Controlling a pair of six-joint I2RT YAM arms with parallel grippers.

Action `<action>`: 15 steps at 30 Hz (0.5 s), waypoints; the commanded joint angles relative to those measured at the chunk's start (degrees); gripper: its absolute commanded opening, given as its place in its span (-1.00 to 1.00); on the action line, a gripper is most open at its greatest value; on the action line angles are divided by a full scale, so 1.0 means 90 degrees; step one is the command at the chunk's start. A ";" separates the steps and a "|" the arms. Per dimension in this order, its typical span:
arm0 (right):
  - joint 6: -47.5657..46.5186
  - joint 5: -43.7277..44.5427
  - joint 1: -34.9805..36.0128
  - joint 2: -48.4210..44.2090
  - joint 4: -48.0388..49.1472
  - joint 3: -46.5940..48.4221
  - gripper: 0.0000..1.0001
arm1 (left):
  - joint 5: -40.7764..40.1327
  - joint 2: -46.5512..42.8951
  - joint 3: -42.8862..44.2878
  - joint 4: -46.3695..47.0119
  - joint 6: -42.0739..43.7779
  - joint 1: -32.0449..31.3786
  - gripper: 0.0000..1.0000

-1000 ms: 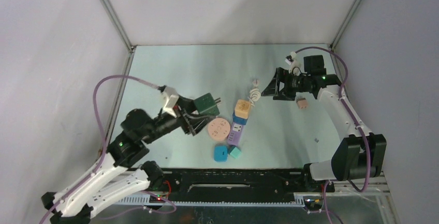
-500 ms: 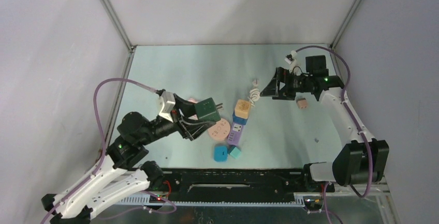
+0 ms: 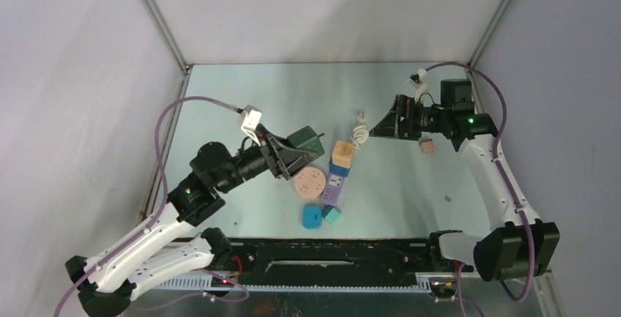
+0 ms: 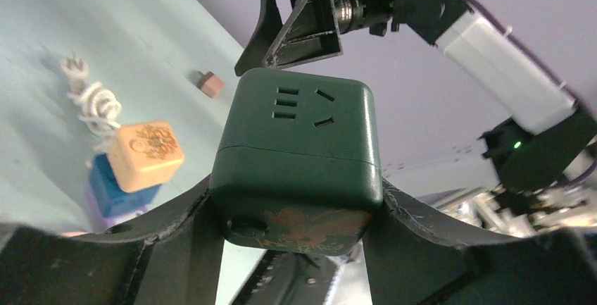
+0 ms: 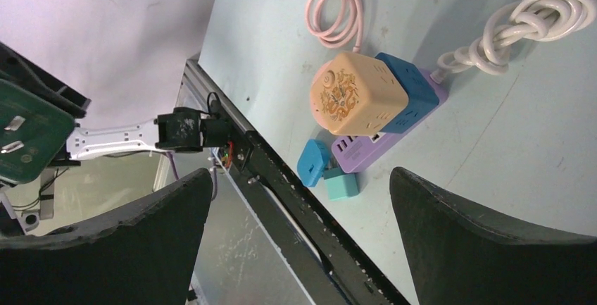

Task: Insert the plug
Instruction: Move the socket to the center of the board.

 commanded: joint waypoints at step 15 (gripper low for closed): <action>0.0090 0.0122 0.0367 -0.0399 -0.0170 0.0029 0.99 | -0.0417 -0.0925 -0.0893 0.1280 -0.4112 0.0074 -1.00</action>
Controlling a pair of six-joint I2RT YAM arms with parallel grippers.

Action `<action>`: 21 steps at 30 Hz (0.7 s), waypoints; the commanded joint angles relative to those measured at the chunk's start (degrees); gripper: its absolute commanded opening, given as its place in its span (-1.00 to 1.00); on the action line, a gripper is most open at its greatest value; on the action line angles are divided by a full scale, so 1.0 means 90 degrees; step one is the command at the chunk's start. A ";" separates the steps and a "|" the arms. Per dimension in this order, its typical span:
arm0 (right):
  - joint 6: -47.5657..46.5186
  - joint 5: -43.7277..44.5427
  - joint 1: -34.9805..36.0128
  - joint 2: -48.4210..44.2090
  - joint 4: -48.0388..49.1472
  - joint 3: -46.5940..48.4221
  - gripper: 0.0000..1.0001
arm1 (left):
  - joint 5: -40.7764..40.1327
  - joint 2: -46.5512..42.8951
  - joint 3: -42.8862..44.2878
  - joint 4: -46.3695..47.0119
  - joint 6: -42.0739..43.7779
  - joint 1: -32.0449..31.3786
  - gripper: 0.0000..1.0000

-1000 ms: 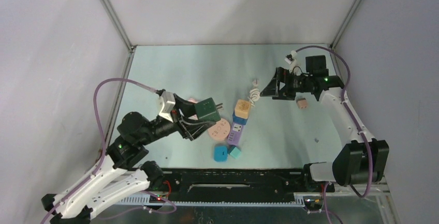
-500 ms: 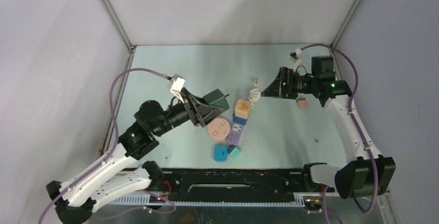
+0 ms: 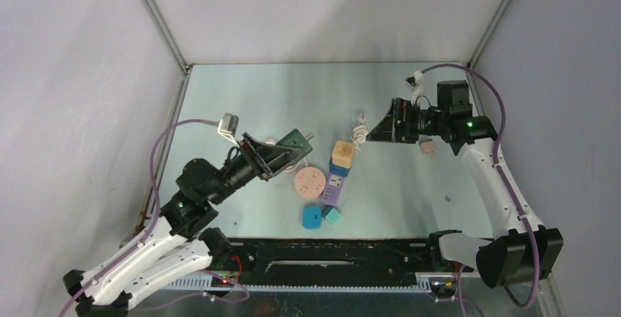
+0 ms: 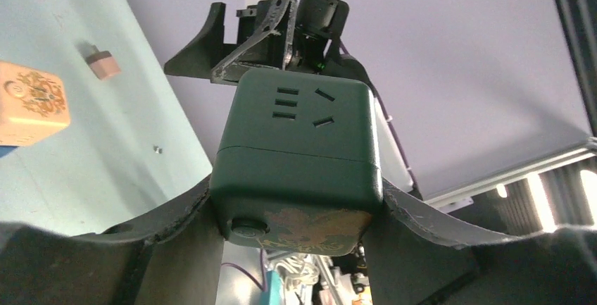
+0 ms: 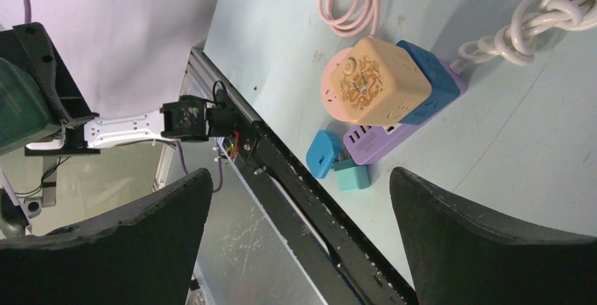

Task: Insert the plug
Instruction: Move the socket to the center of the board.

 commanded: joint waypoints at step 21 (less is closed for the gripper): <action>-0.0306 -0.0053 0.0101 -0.0305 -0.0190 0.0005 0.99 | 0.1586 -0.1206 -0.0813 0.1807 0.1971 0.0037 -1.00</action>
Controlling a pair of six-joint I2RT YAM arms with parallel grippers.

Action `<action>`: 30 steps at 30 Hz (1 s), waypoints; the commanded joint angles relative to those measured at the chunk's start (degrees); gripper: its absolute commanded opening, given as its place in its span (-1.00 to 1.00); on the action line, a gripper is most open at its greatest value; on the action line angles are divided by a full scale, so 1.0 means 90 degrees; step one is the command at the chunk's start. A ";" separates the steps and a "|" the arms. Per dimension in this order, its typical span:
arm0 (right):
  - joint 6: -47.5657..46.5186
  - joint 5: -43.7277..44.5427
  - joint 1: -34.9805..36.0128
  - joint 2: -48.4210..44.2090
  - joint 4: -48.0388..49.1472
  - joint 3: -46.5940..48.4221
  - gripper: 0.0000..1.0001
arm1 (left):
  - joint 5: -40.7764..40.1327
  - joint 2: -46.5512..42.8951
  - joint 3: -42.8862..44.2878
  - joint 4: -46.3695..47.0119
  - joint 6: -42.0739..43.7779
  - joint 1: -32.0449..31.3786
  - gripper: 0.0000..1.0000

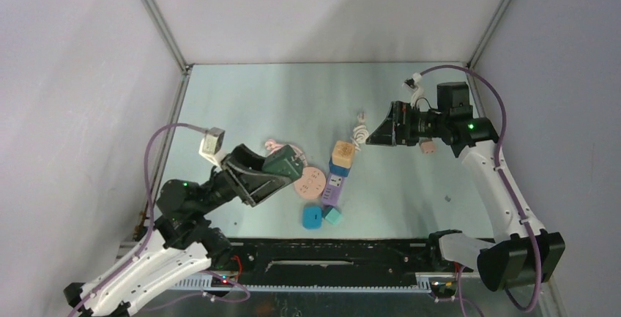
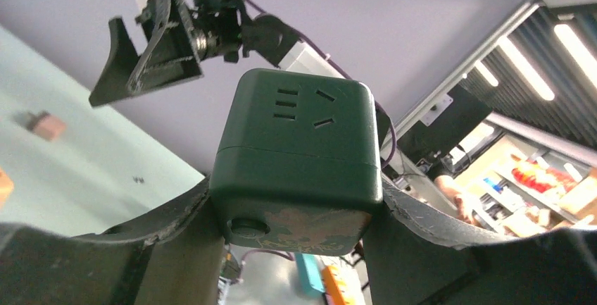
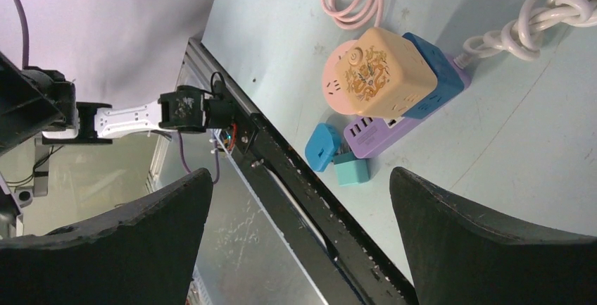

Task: Insert the plug
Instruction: Move the socket to the center of the board.

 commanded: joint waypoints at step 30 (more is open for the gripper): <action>0.0041 0.0147 0.0131 0.0105 0.0247 -0.0206 0.99 | -0.1283 0.1227 -0.0328 -0.1392 -0.5592 0.0015 -1.00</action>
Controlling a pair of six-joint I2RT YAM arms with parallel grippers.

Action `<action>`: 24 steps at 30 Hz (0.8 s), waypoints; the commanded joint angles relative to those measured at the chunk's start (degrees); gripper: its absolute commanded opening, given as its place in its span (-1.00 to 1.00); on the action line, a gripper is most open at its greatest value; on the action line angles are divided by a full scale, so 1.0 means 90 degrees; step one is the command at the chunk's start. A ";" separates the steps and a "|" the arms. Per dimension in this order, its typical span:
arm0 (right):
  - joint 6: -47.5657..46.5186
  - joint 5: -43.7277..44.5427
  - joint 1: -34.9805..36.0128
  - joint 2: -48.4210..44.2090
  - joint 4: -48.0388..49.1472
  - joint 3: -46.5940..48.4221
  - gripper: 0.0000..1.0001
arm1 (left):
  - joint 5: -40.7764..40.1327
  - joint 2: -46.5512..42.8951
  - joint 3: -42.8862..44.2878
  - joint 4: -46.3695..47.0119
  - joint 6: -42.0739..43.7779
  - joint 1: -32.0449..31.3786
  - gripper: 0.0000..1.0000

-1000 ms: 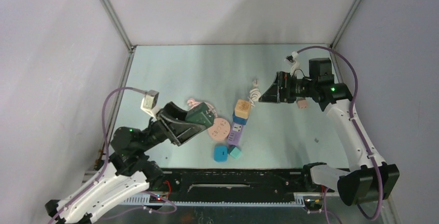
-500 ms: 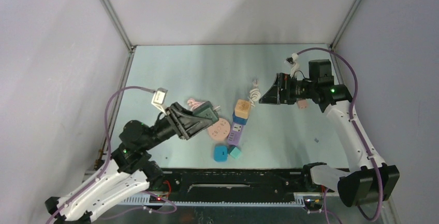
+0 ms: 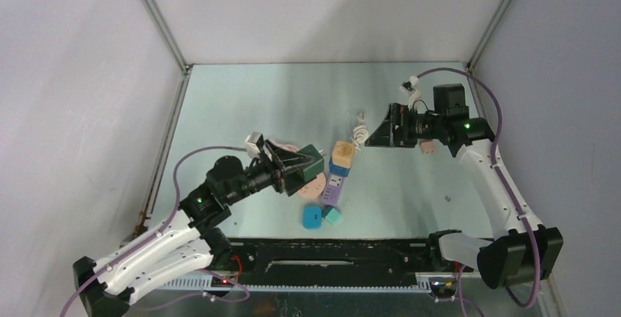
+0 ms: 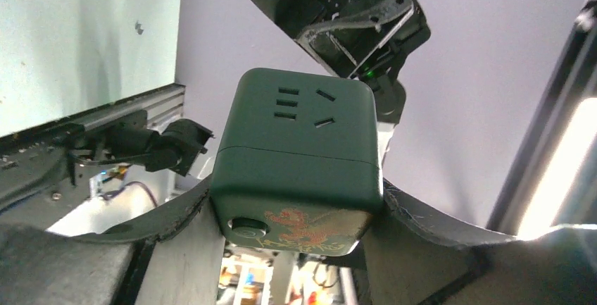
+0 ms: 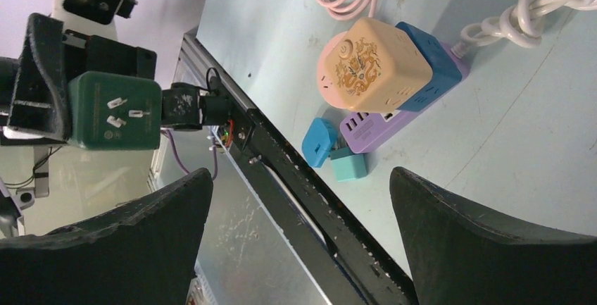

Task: Insert the plug
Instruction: Move the socket to the center of the board.

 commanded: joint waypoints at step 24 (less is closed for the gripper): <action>-0.1629 0.2895 0.2111 0.2006 0.0322 0.0675 0.99 | -0.1012 -0.0065 -0.2535 0.2384 -0.3233 -0.0044 -1.00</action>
